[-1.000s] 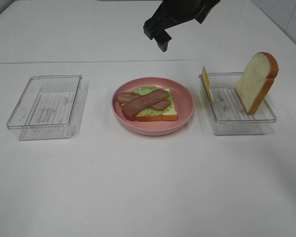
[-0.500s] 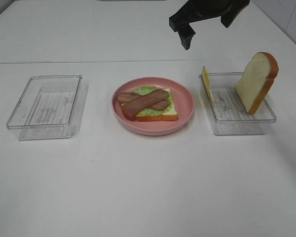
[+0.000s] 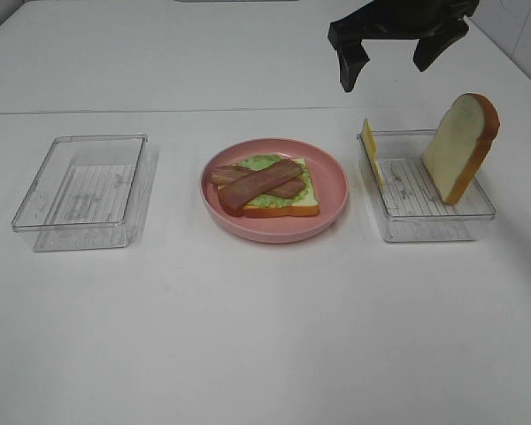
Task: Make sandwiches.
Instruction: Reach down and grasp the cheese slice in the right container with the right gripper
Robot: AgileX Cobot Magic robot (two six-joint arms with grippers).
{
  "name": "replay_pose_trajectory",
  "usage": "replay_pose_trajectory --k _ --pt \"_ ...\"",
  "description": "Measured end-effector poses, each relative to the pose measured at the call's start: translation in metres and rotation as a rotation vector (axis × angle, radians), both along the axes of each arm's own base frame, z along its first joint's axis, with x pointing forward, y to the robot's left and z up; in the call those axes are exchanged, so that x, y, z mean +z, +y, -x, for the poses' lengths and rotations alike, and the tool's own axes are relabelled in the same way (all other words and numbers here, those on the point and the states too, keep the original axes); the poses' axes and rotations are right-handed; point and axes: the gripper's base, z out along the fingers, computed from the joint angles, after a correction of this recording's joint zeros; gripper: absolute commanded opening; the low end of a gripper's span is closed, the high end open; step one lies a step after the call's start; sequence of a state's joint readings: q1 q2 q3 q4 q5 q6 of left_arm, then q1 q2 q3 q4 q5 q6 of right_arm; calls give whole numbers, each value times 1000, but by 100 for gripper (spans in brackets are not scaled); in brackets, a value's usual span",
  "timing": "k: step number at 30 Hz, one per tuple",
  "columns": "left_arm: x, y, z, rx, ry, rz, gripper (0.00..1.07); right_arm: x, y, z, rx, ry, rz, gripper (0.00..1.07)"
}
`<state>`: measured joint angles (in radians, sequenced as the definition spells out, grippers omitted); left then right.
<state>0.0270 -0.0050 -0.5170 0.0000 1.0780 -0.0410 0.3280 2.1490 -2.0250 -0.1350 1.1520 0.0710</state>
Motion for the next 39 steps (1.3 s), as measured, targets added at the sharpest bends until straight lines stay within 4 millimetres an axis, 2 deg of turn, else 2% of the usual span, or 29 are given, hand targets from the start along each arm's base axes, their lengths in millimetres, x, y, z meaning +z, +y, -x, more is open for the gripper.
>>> replay_pose_trajectory --k 14,19,22,24,39 --pt "0 0 0 0 0 0 91 -42 7 -11 8 75 -9 99" --pt "0 0 0 0 0 0 91 -64 9 -16 8 104 -5 99" --pt "0 0 0 0 0 0 91 -67 10 -17 8 106 -7 99" --pt "0 0 0 0 0 0 91 -79 11 -20 9 119 -2 99" --pt "0 0 0 0 0 0 91 -100 12 -23 10 144 6 99"
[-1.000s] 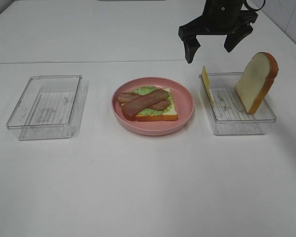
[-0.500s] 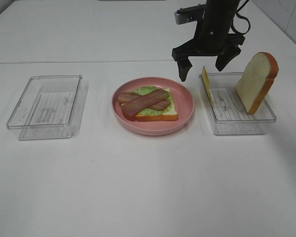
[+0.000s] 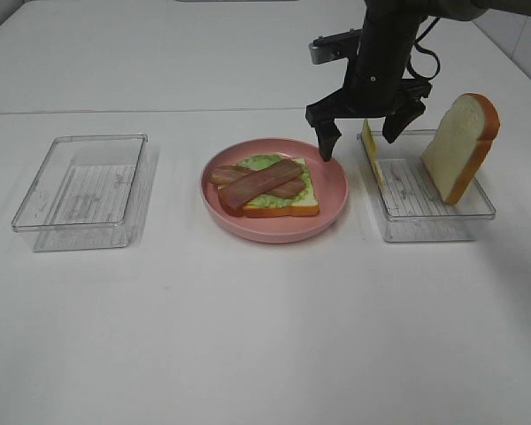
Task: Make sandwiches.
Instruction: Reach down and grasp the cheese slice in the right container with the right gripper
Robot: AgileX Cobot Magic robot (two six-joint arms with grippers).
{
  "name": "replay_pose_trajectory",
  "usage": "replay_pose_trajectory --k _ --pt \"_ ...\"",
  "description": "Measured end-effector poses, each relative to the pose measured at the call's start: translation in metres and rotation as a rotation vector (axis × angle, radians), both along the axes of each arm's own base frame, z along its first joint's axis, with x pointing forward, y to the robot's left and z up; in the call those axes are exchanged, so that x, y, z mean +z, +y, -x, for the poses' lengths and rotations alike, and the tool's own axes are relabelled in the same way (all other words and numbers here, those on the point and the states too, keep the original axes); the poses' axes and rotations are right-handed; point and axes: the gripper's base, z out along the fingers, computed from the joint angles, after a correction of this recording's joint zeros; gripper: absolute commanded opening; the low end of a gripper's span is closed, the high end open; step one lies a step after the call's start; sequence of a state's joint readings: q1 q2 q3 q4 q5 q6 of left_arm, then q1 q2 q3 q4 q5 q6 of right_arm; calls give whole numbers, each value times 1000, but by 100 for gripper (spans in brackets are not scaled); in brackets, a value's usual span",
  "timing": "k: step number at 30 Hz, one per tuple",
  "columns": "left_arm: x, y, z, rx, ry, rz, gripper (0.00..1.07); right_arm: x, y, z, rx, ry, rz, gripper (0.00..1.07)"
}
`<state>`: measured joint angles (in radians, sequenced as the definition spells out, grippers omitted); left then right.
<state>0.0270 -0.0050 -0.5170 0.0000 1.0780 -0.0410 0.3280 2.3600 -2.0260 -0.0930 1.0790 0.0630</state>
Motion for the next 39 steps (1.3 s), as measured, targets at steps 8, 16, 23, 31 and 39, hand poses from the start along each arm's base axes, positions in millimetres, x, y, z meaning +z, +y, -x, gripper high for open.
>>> replay_pose_trajectory --k 8,16,23,31,39 --pt "0 0 0 0 0 0 91 -2 0 -1 0 -1 0 98" --pt "0 0 0 0 0 0 91 -2 -2 -2 -12 -12 26 65" --pt "0 0 0 0 0 0 91 -2 -6 -3 -32 -29 62 19" --pt "0 0 0 0 0 0 91 -3 -7 -4 -38 -33 71 0" --pt "0 0 0 0 0 0 91 1 -9 -3 -29 -32 96 0"
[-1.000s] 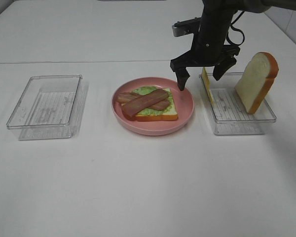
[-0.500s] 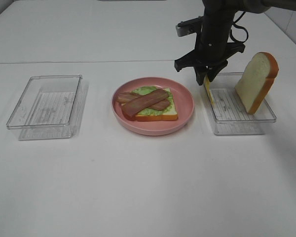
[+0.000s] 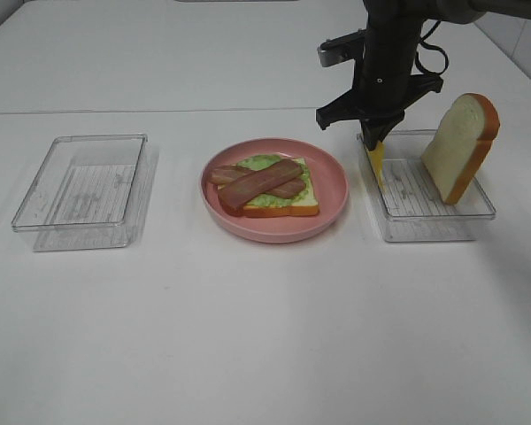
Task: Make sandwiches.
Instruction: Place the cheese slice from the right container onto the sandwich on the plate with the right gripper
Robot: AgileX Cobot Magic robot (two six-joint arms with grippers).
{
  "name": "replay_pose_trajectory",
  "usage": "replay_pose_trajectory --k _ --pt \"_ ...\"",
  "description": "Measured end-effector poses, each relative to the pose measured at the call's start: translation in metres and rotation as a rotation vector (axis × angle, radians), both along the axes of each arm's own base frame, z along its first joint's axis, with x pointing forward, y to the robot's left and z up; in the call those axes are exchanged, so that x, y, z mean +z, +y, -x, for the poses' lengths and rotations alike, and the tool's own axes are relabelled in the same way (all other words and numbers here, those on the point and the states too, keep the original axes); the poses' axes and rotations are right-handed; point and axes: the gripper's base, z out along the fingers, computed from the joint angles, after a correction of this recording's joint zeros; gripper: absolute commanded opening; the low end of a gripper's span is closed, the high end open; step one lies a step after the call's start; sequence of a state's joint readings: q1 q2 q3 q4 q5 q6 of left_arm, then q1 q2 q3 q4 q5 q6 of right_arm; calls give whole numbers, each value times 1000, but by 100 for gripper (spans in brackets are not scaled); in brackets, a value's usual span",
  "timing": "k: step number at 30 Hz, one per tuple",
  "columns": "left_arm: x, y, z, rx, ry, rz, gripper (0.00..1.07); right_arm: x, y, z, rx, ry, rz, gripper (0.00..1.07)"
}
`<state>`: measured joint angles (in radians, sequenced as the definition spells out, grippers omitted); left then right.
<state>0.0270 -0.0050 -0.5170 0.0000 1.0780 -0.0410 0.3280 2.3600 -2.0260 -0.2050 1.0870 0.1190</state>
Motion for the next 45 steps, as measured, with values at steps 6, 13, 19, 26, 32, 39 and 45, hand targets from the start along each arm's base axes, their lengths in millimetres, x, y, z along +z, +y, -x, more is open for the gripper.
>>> replay_pose_trajectory --k 6,13,19,26,32,39,45 --pt "0 0 0 0 0 0 91 35 -3 6 17 -42 -6 0" --pt "0 0 0 0 0 0 91 103 -8 25 59 -141 -35 0" --pt "0 0 0 0 0 0 91 140 -8 40 72 -197 -109 0" --pt "0 0 0 0 0 0 91 142 -3 43 75 -177 -170 0" --pt "0 0 0 0 0 0 91 130 9 42 111 -115 -273 0" --pt "0 0 0 0 0 0 91 105 29 39 150 -27 -374 0" --pt "0 0 0 0 0 0 91 90 61 47 223 9 -373 0"
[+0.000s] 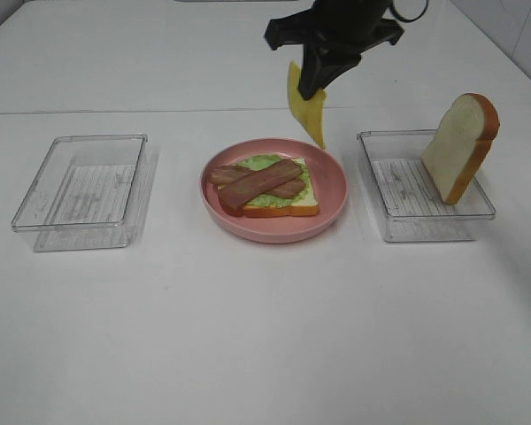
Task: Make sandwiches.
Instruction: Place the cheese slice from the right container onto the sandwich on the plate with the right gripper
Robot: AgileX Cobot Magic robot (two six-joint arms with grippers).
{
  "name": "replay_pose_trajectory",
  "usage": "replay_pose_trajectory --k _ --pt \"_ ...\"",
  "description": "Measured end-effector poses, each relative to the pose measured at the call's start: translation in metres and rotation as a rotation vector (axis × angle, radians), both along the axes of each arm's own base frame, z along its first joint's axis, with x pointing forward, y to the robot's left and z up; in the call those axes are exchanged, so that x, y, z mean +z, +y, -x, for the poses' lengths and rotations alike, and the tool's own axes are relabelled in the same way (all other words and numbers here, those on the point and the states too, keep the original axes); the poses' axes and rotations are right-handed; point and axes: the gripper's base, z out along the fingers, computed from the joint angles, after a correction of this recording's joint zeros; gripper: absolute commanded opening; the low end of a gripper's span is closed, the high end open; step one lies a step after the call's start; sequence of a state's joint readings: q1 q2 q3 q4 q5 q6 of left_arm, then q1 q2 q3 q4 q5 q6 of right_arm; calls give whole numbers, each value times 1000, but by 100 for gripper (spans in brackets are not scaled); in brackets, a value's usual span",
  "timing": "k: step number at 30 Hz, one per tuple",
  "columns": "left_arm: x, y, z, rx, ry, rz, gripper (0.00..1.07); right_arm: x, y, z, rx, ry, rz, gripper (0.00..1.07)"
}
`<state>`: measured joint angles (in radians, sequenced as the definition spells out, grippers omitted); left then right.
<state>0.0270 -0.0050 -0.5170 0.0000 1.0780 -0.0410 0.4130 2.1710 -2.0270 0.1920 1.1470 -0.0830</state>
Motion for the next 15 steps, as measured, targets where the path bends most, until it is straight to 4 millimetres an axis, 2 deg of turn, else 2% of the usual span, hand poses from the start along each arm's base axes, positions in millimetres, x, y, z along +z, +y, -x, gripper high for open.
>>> replay_pose_trajectory --k 1,2,4,5,7,10,12,14,15 --pt "0 0 0 0 0 0 91 -4 10 3 23 3 1 0" --pt "0 0 0 0 0 0 91 -4 10 3 23 3 1 0" --pt "0 0 0 0 0 0 91 -14 44 16 92 2 -21 0" --pt "0 0 0 0 0 0 91 -14 44 16 92 2 -21 0" --pt "0 0 0 0 0 0 91 -22 67 23 136 -3 -49 0" --pt "0 0 0 0 0 0 91 -24 72 25 150 -6 -56 0" --pt "0 0 0 0 0 0 91 -38 81 24 160 -6 -61 0" --pt "0 0 0 0 0 0 91 -40 81 23 159 -8 -56 0" --pt "0 0 0 0 0 0 91 -50 81 20 156 -3 -41 0"
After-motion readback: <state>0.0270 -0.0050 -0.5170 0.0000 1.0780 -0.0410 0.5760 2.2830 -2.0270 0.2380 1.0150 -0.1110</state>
